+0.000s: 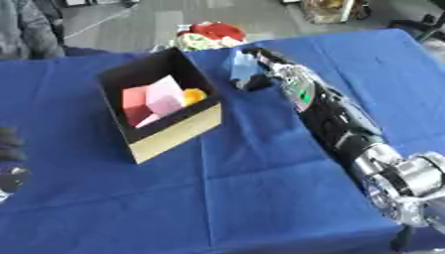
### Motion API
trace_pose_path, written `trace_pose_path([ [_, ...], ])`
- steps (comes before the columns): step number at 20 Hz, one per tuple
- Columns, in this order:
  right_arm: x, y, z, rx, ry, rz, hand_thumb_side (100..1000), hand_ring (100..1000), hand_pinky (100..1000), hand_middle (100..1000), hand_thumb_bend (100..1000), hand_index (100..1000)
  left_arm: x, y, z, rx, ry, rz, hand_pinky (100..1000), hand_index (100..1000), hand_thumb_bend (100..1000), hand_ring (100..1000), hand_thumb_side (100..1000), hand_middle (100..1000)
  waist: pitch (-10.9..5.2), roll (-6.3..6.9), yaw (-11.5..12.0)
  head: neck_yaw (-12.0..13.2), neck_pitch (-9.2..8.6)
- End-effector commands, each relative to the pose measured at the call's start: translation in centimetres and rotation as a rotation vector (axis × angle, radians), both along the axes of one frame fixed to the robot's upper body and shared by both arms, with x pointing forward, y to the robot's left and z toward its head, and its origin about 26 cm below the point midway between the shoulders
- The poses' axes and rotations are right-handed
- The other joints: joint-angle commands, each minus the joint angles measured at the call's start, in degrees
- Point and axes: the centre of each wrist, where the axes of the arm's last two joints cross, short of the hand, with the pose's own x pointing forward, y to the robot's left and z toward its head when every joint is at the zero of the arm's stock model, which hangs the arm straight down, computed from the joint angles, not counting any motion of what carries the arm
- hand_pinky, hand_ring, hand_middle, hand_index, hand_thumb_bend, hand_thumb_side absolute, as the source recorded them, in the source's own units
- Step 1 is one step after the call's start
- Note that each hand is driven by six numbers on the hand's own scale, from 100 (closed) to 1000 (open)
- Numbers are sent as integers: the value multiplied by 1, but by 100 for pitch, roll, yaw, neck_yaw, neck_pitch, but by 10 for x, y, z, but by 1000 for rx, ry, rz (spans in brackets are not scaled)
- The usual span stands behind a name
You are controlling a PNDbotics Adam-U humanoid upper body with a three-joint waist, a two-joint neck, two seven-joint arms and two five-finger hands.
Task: Pick up objects on the table and place them in the box.
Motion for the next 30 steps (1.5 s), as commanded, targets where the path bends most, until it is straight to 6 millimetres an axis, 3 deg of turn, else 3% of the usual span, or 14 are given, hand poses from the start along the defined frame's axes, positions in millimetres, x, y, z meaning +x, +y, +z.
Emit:
trace_pose_path([
  [1, 0, 1, -2, -52, 64, -13, 404, 1000, 1000, 1000, 421, 1000, 0, -1, 9, 5, -33, -9, 768, 811, 614, 631, 494, 648, 27, 14, 6, -24, -12],
  [4, 1, 2, 1, -63, 72, -11, 404, 1000, 1000, 1000, 421, 1000, 0, -1, 9, 4, -32, -9, 768, 811, 614, 631, 494, 648, 27, 15, 4, -22, -13],
  [5, 1, 2, 3, -60, 68, -8, 308, 815, 841, 861, 360, 933, 0, -1, 9, 4, -32, -9, 768, 811, 614, 632, 494, 648, 24, 16, 5, -27, -18],
  [6, 3, 4, 8, -48, 42, -2, 256, 762, 793, 778, 338, 839, 0, -1, 9, 3, -32, -9, 768, 811, 613, 632, 495, 648, 23, 14, 4, -31, -25],
  [8, 3, 7, 16, -36, -20, 5, 146, 683, 714, 665, 272, 738, 0, -1, 9, 2, -32, -9, 768, 811, 615, 632, 494, 645, 26, 13, 6, -39, -37],
  [9, 3, 9, 18, -37, -45, 4, 146, 683, 714, 665, 272, 738, 0, -1, 9, 2, -32, -9, 768, 811, 615, 632, 494, 645, 27, 13, 8, -42, -40],
  [10, 3, 10, 21, -38, -75, 3, 100, 596, 628, 546, 194, 633, 0, -1, 9, 1, -32, -10, 768, 811, 615, 632, 494, 644, 28, 15, 11, -43, -42],
  [11, 3, 11, 23, -39, -101, 0, 100, 596, 628, 546, 194, 633, 0, -1, 9, 1, -33, -10, 768, 811, 615, 632, 494, 644, 30, 16, 14, -44, -45],
  [12, 3, 11, 27, -39, -132, -3, 100, 536, 566, 467, 132, 540, 0, -1, 9, 1, -32, -9, 768, 811, 614, 632, 494, 644, 29, 16, 16, -43, -43],
  [13, 3, 12, 30, -38, -161, -8, 100, 536, 566, 467, 132, 540, 0, -1, 9, 1, -32, -8, 768, 811, 614, 632, 494, 644, 29, 15, 17, -43, -44],
  [15, 3, 12, 41, -32, -231, -18, 100, 483, 512, 370, 100, 433, 0, 0, 9, 1, -32, -5, 768, 810, 613, 632, 494, 643, 25, 8, 16, -40, -37],
  [21, 3, 16, 55, 4, -386, -27, 100, 447, 476, 309, 100, 370, 0, 0, 10, 1, -35, -5, 769, 810, 613, 632, 493, 642, 13, -12, 6, -55, -45],
  [30, 5, 23, 53, 87, -515, -11, 100, 432, 458, 300, 100, 363, 0, 0, 11, 3, -36, -3, 769, 810, 612, 631, 493, 642, -19, -26, -8, -77, -40],
])
